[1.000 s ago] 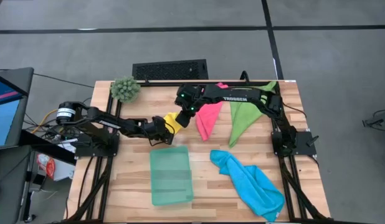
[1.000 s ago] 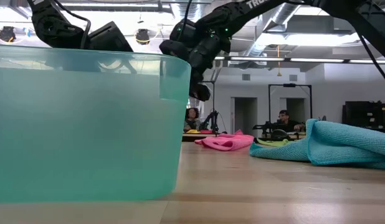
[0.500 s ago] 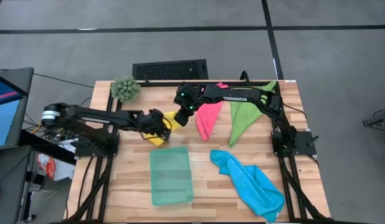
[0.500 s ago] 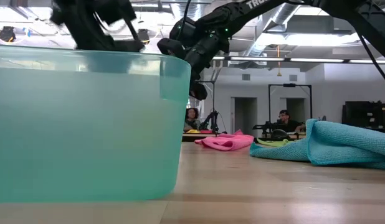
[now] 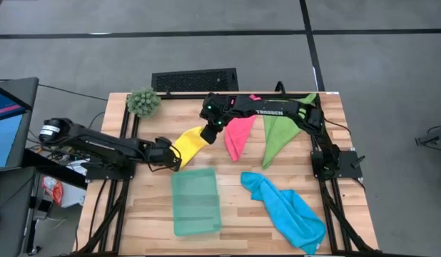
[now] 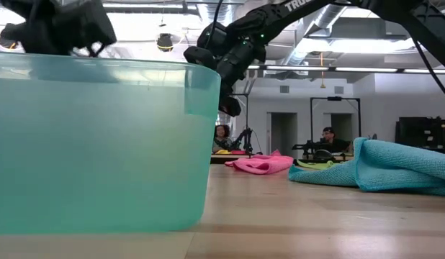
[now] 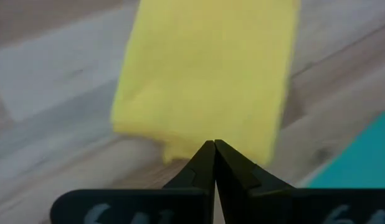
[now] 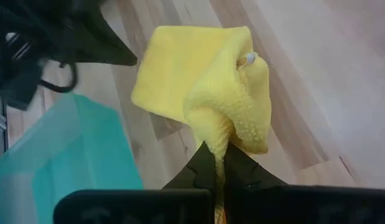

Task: Fold microfiber towels
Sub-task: Fold the yellow towel

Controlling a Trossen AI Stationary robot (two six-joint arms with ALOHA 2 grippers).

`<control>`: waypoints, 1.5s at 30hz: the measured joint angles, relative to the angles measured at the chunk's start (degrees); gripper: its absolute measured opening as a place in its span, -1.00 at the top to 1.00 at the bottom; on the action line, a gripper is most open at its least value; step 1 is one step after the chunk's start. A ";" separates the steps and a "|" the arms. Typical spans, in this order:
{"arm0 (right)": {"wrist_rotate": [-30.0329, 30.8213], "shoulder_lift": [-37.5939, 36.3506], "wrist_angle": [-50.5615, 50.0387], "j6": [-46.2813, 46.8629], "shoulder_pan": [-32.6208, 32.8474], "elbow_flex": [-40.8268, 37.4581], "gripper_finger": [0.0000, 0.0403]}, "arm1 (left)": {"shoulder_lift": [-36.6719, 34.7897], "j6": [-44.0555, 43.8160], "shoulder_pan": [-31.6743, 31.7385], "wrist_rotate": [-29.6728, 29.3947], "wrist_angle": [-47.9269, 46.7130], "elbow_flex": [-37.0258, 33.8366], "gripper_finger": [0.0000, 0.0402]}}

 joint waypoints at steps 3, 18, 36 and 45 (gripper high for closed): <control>0.03 0.01 -0.14 0.02 -0.28 0.00 0.87 | 1.48 -0.63 -0.02 0.46 2.96 -1.88 1.00; -0.13 0.01 1.56 1.20 0.40 0.00 0.87 | 12.16 2.19 1.26 0.36 24.58 -4.73 1.00; 1.20 0.84 6.68 3.90 2.90 -0.10 0.79 | 13.67 2.34 1.38 -0.21 28.46 -3.88 1.00; 1.52 0.84 8.09 2.16 4.60 -0.11 0.61 | 13.67 2.30 1.38 -1.29 28.61 -3.90 1.00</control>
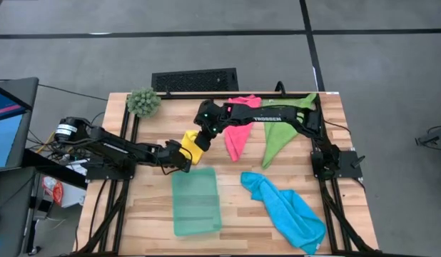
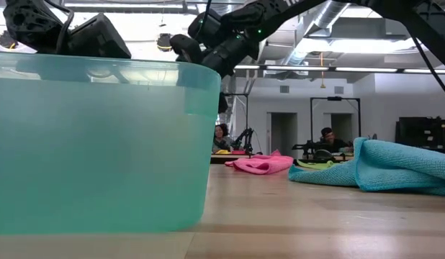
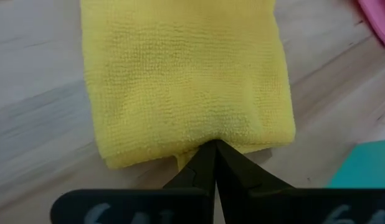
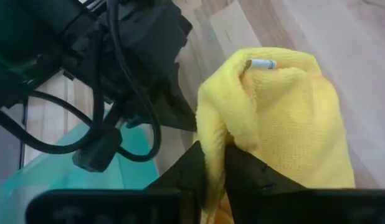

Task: Fold microfiber towels
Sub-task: Fold the yellow towel

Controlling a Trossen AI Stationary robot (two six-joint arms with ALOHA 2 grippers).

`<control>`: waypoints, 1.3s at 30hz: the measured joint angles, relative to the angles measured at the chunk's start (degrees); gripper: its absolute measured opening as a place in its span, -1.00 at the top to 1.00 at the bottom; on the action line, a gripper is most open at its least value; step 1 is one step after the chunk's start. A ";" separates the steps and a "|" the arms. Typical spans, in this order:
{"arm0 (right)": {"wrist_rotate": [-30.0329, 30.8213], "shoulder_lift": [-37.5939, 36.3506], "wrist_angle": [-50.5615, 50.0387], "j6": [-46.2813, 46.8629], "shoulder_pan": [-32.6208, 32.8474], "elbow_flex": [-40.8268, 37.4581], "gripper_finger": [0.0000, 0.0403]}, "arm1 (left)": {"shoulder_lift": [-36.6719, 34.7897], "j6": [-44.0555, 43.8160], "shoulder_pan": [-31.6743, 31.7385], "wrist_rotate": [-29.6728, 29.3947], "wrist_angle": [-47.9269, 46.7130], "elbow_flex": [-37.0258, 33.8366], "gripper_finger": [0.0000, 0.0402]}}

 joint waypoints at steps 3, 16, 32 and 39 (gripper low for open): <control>0.29 0.00 0.44 -0.18 0.35 0.02 0.53 | 0.00 -0.04 0.00 -0.61 0.07 0.01 1.00; 2.60 0.00 2.15 -0.53 0.83 0.00 -0.01 | -0.02 -0.11 0.01 -1.99 1.47 0.02 1.00; 6.98 0.91 -12.97 -37.43 3.45 -1.99 -0.01 | -0.04 -0.09 0.01 -1.94 1.21 0.04 1.00; 11.67 0.97 -6.77 -43.45 5.06 -5.68 0.02 | -0.07 -0.09 0.79 -1.88 1.23 0.06 1.00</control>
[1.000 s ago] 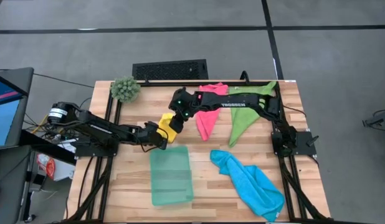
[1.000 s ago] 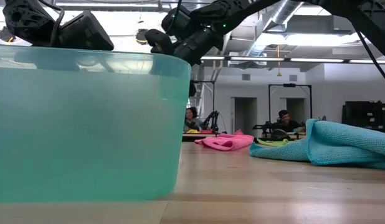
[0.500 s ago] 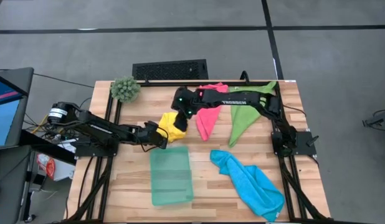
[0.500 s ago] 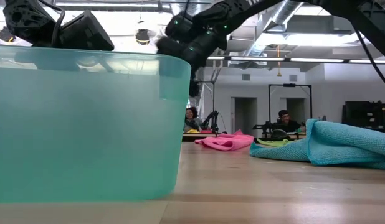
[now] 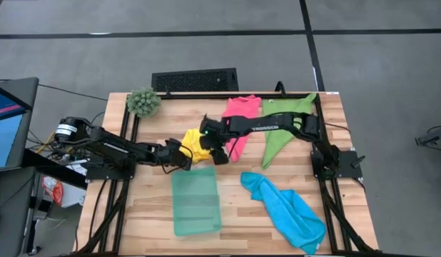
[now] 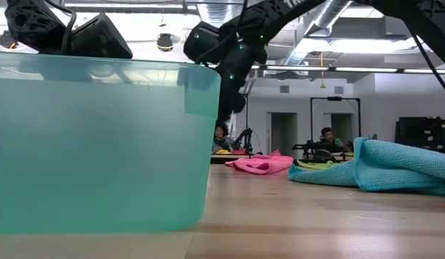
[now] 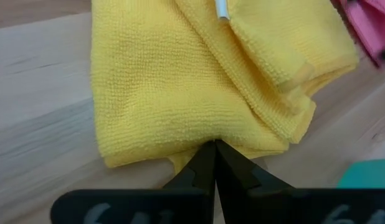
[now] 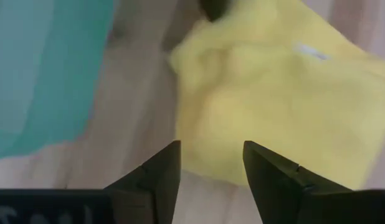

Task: Fold microfiber towels
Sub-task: Fold the yellow towel

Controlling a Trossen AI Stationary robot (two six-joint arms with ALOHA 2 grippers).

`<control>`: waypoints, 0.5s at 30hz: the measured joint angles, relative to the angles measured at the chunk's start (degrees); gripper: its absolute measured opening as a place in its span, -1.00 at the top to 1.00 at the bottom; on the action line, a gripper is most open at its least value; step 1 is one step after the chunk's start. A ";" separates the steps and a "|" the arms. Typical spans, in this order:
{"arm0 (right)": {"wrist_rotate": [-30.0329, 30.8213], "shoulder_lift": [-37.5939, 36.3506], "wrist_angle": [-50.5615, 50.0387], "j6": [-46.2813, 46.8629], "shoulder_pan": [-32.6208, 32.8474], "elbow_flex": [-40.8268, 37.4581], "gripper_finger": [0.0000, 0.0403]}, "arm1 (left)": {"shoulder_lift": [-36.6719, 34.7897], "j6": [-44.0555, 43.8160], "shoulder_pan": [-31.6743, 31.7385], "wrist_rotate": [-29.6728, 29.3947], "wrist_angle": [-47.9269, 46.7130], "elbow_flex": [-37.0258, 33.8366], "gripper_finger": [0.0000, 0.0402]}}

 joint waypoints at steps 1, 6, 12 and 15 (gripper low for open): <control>0.62 0.02 0.96 -0.79 0.31 -0.53 0.03 | 0.00 -0.02 0.16 0.00 0.00 0.00 1.00; 1.13 -0.01 2.47 -3.43 1.08 -2.16 0.02 | 0.00 0.03 1.31 0.00 0.02 0.00 1.00; 3.64 1.00 4.16 -4.88 1.71 -3.94 0.04 | 0.00 0.14 1.86 0.18 0.13 0.00 1.00; 4.49 1.86 6.51 -4.70 1.65 -3.59 0.08 | 0.00 0.16 1.86 0.44 0.20 0.00 1.00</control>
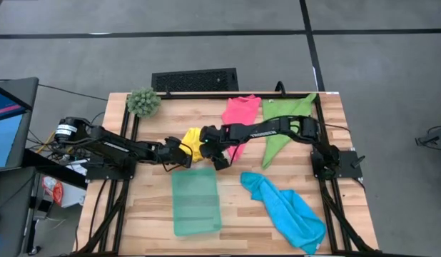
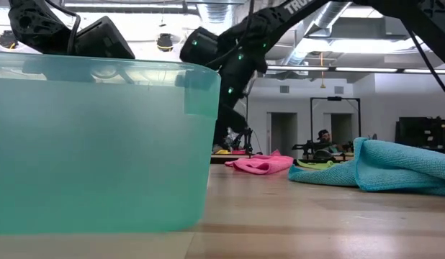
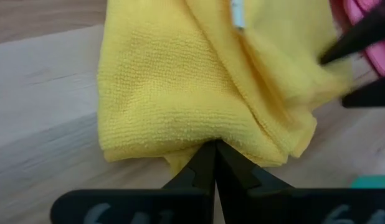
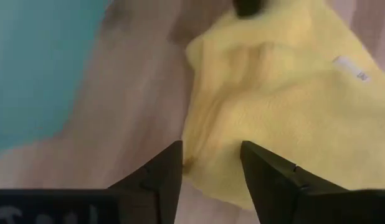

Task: Fold microfiber towels
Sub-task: Fold the yellow towel

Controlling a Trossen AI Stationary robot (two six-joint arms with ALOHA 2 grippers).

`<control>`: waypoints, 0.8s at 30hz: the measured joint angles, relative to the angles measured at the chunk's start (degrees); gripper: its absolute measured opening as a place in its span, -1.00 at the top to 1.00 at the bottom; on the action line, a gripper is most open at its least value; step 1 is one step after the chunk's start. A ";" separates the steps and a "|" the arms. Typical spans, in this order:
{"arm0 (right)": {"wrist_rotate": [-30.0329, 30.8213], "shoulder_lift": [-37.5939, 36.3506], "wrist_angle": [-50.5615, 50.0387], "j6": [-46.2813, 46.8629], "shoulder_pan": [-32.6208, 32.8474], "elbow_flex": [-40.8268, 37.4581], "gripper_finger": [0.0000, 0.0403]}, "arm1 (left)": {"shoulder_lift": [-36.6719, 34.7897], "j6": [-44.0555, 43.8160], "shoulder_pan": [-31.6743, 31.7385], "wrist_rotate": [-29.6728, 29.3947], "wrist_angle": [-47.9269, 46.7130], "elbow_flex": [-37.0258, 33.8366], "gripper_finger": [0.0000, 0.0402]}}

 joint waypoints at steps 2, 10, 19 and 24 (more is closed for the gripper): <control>0.35 0.35 -1.26 0.00 -0.10 -0.33 0.13 | -0.01 0.00 0.00 0.07 0.00 0.00 1.00; 3.18 1.13 -0.70 1.08 0.68 -0.20 0.68 | -0.02 0.23 0.00 0.09 0.02 0.00 1.00; 0.00 0.41 -3.04 8.22 -0.97 1.64 0.91 | -0.02 1.09 0.00 0.10 0.01 0.00 1.00; -5.68 0.39 -2.44 13.43 -3.21 4.99 0.95 | -0.02 1.36 0.00 0.09 0.02 0.00 1.00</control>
